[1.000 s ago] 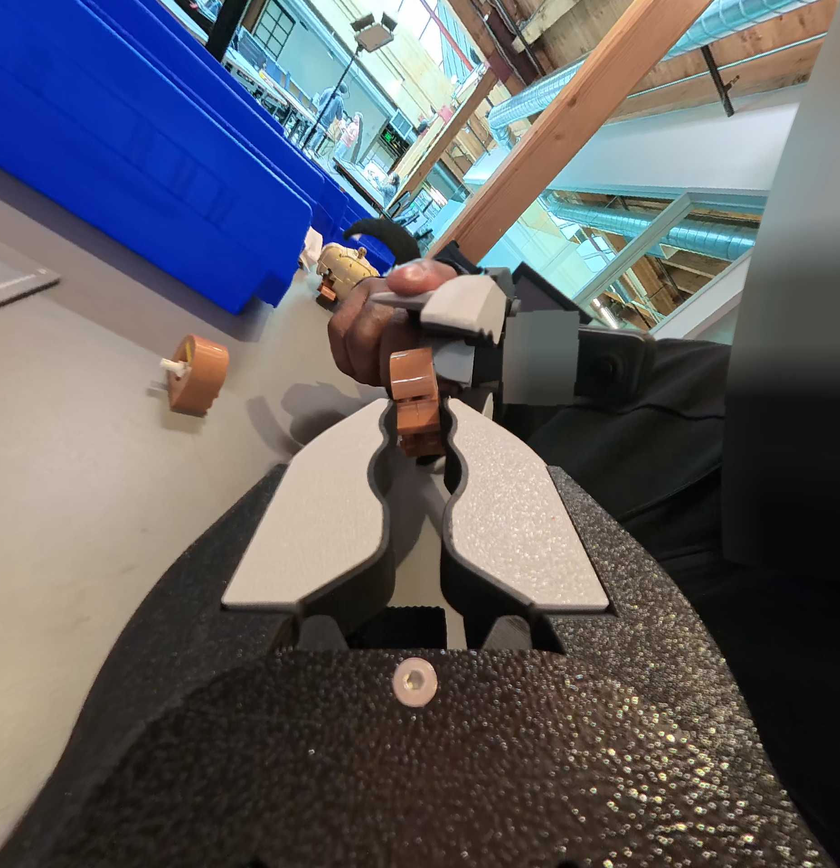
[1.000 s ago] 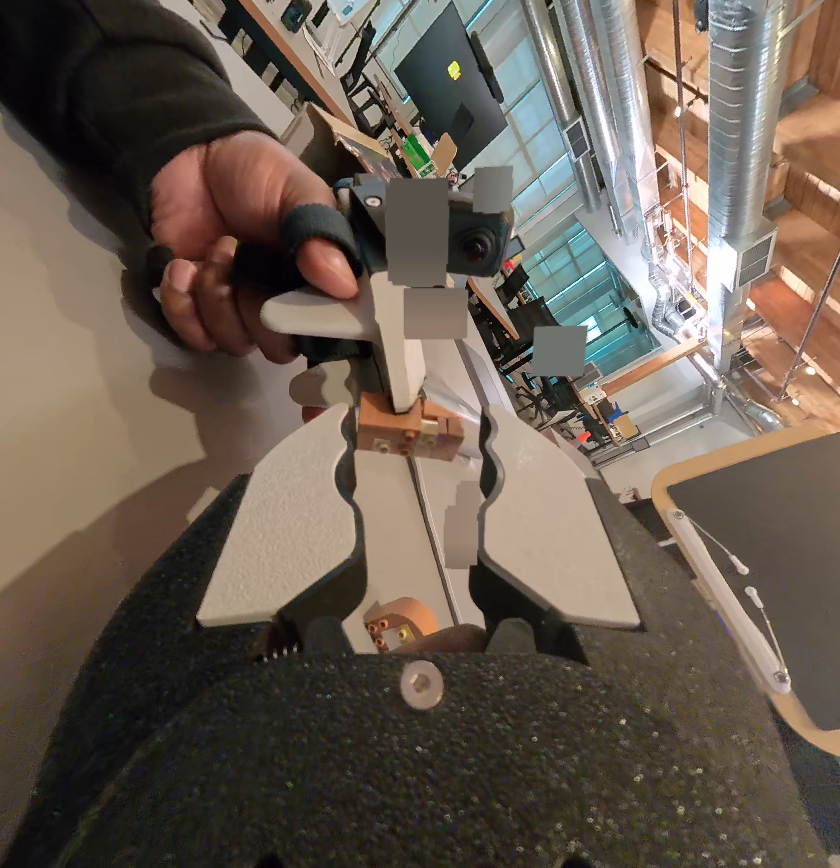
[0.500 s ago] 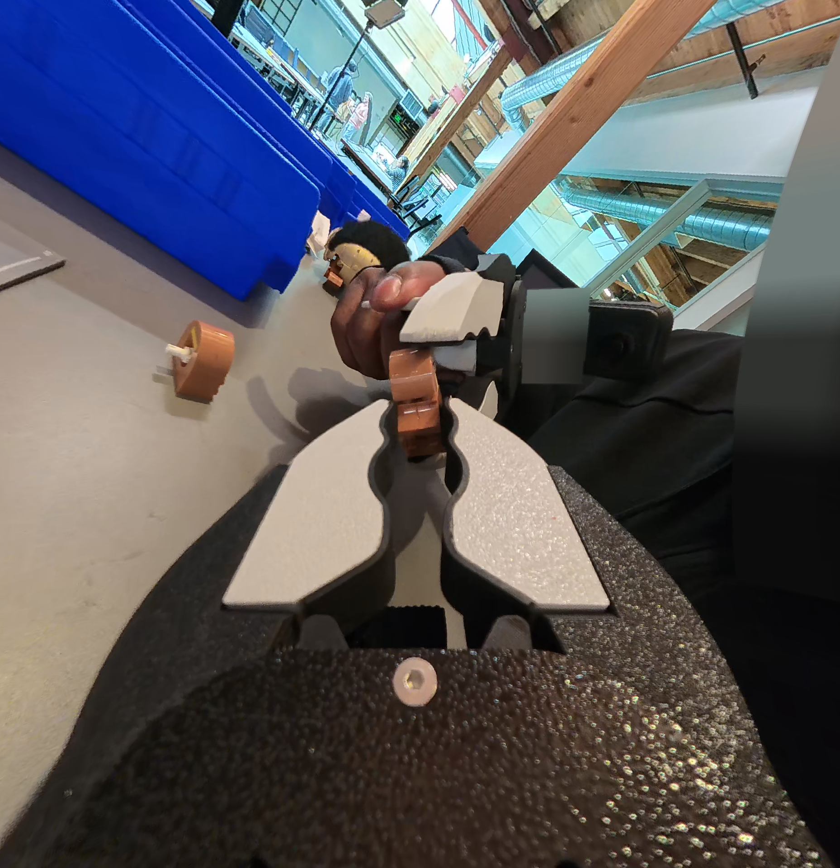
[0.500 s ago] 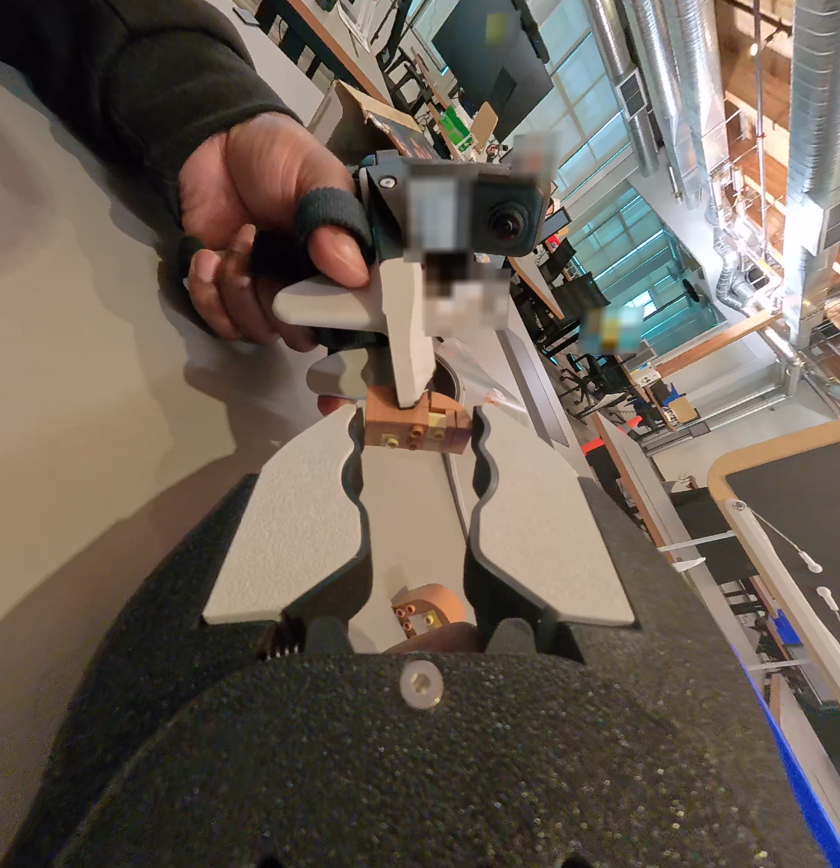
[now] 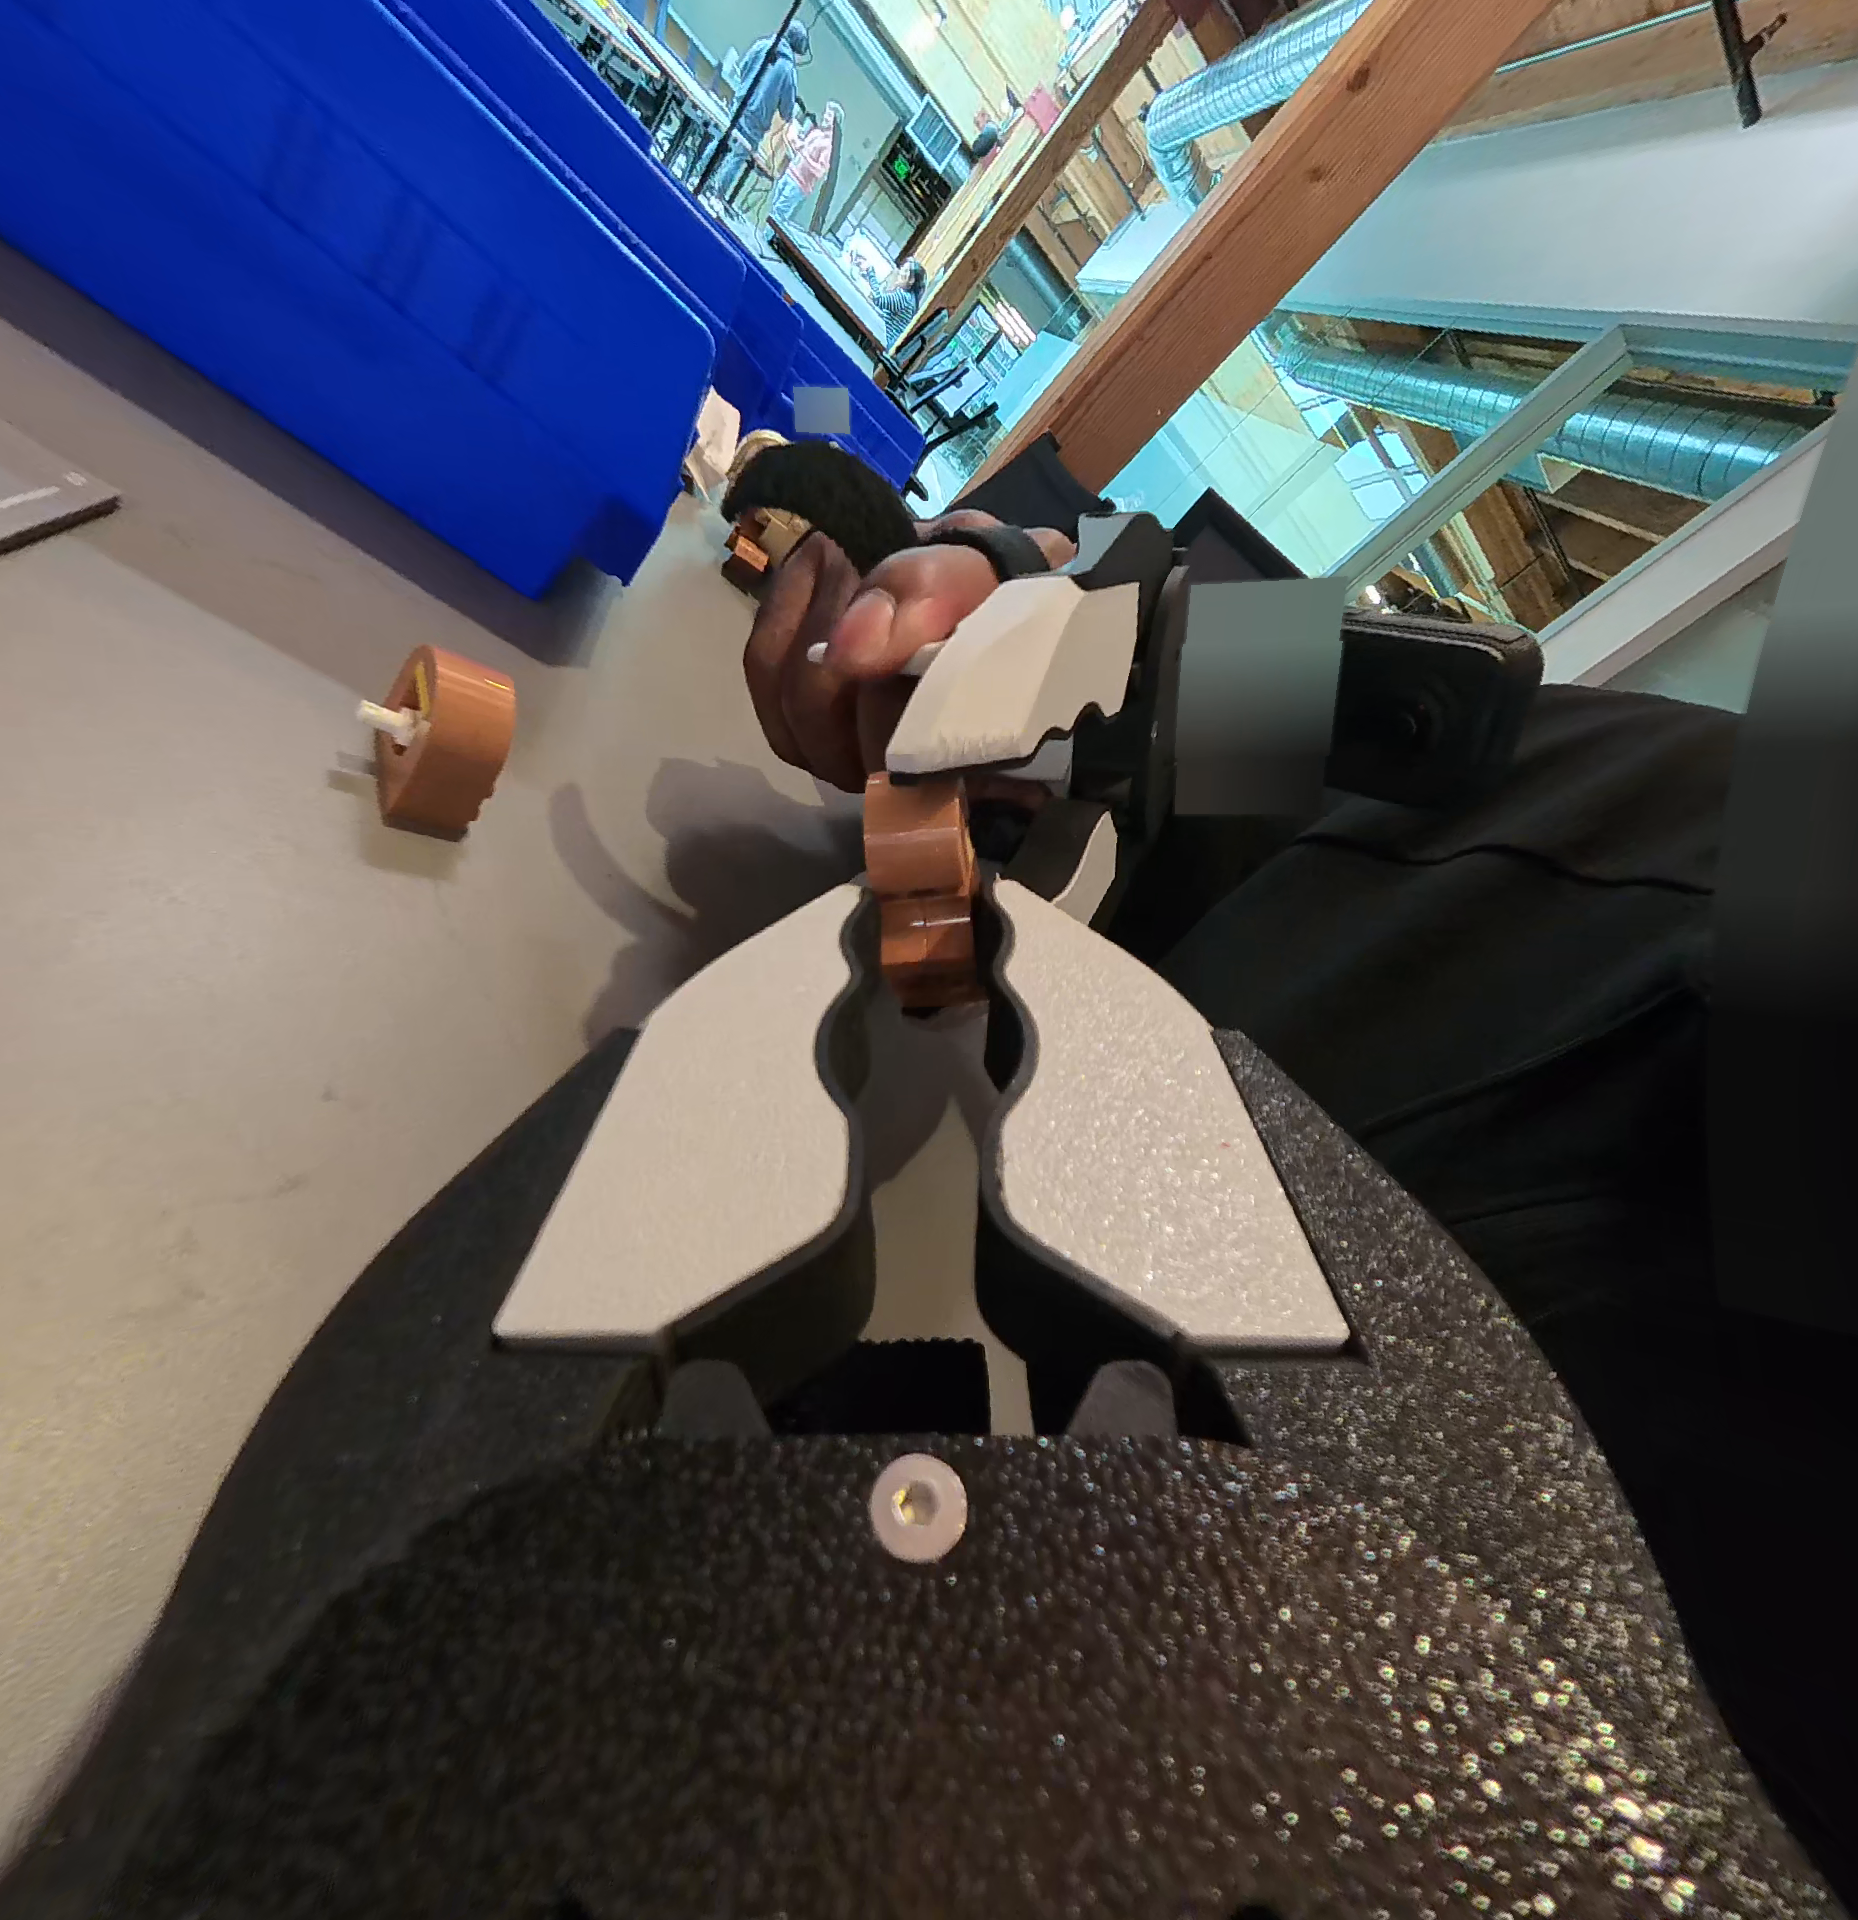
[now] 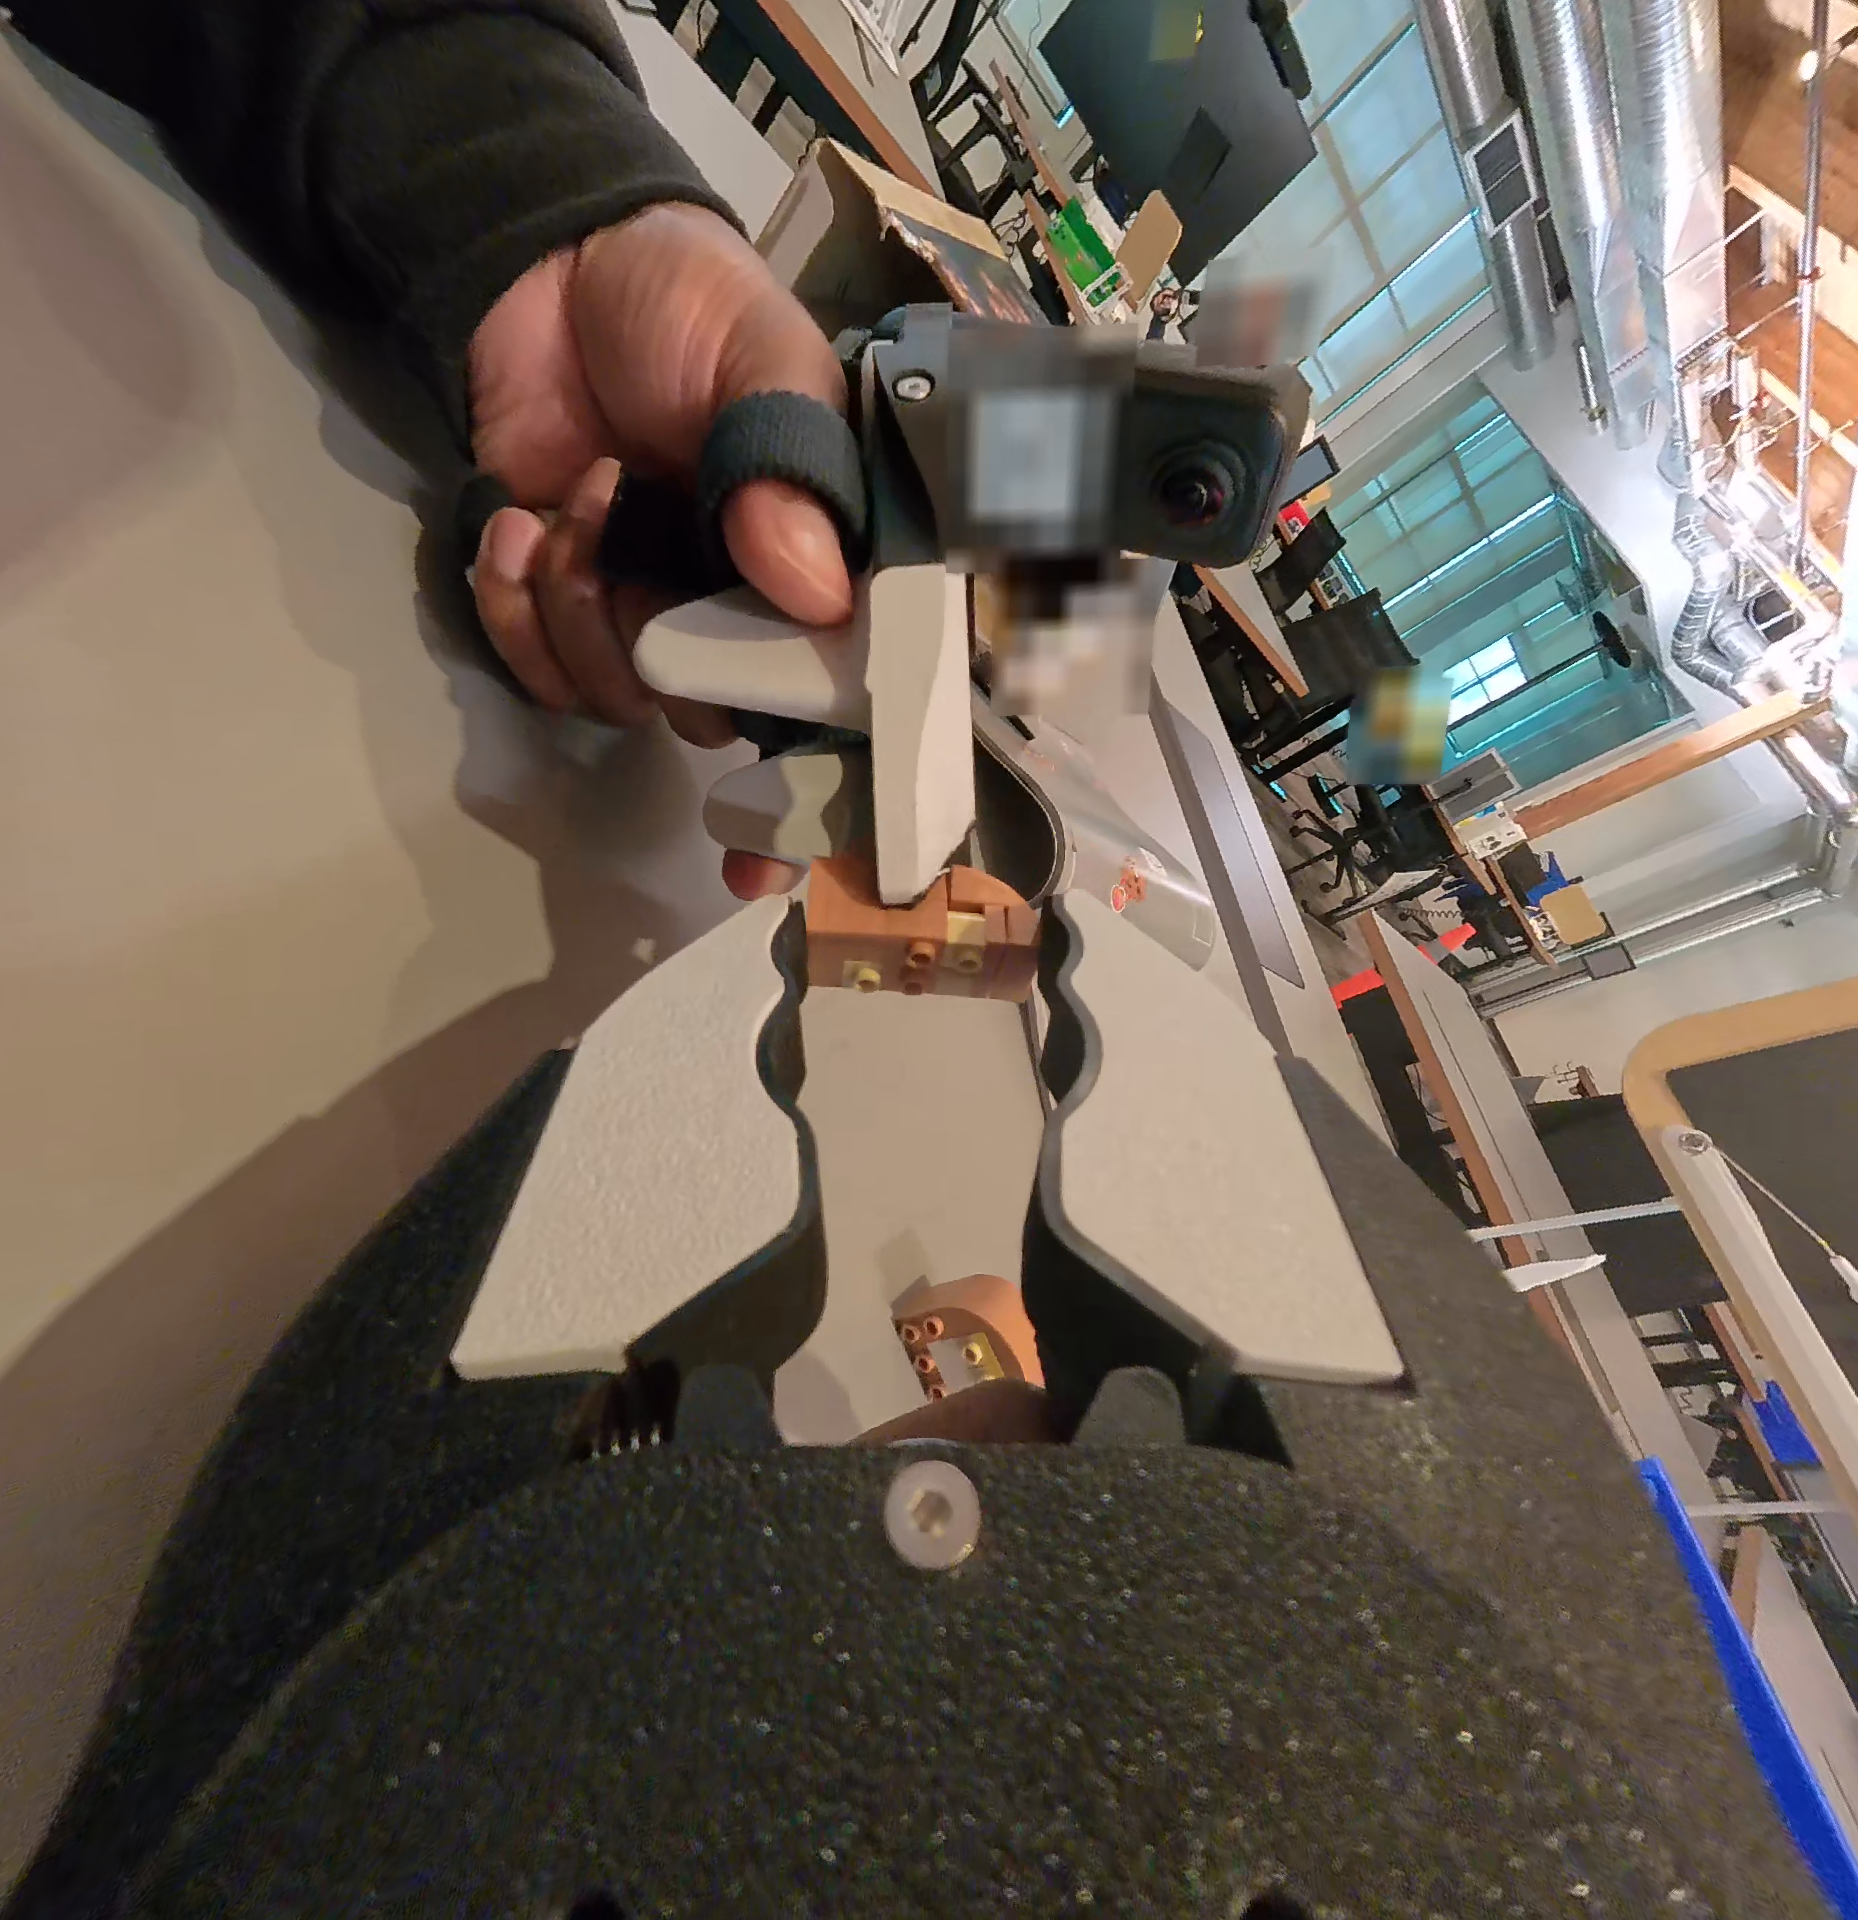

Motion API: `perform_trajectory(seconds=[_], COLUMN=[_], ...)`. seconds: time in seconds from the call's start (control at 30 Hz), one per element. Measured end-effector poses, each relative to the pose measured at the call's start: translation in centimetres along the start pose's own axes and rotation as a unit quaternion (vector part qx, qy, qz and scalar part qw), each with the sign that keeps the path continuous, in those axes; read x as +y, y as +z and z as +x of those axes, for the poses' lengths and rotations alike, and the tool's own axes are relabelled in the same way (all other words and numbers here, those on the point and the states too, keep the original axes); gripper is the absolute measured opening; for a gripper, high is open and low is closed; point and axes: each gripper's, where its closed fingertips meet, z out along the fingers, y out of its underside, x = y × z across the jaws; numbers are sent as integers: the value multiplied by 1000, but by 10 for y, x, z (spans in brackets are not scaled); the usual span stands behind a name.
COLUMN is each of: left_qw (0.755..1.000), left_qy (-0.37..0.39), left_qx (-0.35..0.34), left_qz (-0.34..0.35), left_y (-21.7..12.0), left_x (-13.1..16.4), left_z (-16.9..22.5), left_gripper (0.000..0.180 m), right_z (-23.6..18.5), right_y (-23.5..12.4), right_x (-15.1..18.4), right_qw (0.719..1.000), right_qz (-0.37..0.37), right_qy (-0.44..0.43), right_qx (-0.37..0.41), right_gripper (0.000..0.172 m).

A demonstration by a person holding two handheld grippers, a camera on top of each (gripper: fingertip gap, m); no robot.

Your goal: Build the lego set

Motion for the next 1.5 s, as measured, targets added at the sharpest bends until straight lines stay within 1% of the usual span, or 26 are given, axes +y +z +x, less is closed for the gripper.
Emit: perform_trajectory(seconds=[0.17,0.23,0.3,0.37,0.47,0.57,0.67,0.8,0.87,0.93,1.0,1.03,1.1,1.2,1.27,1.33,1.4,1.5], left_qw=[1000,1000,1000,1000,999,999,999,994,984,960,930,914,876,814,770,723,683,642], left_qy=[2,7,8,2,1,8,22,93,153,231,302,334,399,482,531,576,610,641], left_qx=[-3,-17,-17,-10,-2,1,-6,-53,-94,-152,-201,-223,-261,-312,-340,-364,-382,-400], left_qz=[27,21,18,23,41,35,23,2,-15,-35,-54,-60,-72,-93,-104,-116,-125,-132], left_y=[-3,-3,-3,-2,-1,1,0,-3,-5,-9,-12,-13,-15,-18,-20,-21,-21,-21], left_x=[-10,-10,-9,-11,-14,-10,-7,-7,-7,-8,-9,-10,-12,-13,-14,-16,-17,-19], left_z=[0,-3,-2,-1,2,4,2,-4,-8,-15,-21,-23,-28,-35,-39,-42,-41,-40], left_gripper=[20,32,35,34,27,18,17,17,17,17,17,17,17,17,17,17,17,17], right_z=[13,20,25,25,21,15,13,8,7,10,20,24,27,26,25,24,20,14], right_y=[0,-2,-3,-3,0,3,4,1,-3,-3,-3,-2,0,1,2,4,6,9], right_x=[-2,-2,-1,-2,-3,-6,-5,-1,0,4,9,13,19,17,16,17,20,19], right_qw=[999,997,996,995,994,993,994,998,999,995,981,970,939,890,869,859,863,871], right_qz=[16,20,20,20,13,13,15,22,32,33,34,30,23,33,33,26,10,-4], right_qy=[21,19,11,-2,-34,-53,-58,-41,12,96,189,238,339,442,480,498,492,478], right_qx=[39,66,83,93,100,105,95,47,12,-20,-26,-35,-61,-104,-117,-117,-112,-112], right_gripper=[43,43,44,43,44,44,43,46,45,43,43,41,38,34,32,27,24,16])
